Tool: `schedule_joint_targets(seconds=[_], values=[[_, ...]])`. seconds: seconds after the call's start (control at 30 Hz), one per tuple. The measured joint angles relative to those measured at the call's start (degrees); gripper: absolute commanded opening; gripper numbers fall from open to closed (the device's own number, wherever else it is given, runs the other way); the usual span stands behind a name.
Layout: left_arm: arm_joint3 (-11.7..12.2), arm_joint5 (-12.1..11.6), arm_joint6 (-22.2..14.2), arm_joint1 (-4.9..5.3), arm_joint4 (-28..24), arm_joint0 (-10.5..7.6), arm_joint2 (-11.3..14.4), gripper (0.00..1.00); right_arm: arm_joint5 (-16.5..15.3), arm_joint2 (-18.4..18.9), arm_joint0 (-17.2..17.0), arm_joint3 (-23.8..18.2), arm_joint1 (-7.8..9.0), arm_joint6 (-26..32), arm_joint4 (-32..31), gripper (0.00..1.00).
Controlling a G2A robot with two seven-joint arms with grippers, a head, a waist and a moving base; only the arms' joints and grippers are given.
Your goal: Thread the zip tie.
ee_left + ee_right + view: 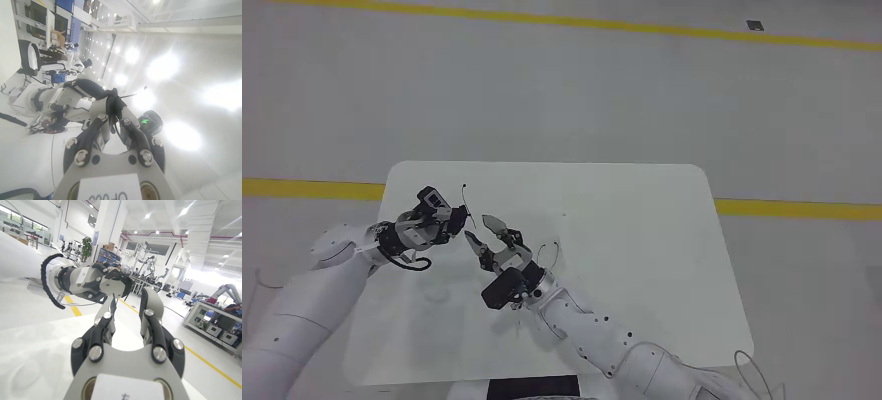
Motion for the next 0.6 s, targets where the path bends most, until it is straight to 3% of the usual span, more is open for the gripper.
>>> schedule_joint_targets(seconds=[0.6], values=[[0.0, 0.0, 0.0, 0.0, 0.0, 0.0, 0.0, 0.0, 0.0, 0.0, 0.34, 0.59, -0.44, -0.62, 0.0, 0.18]])
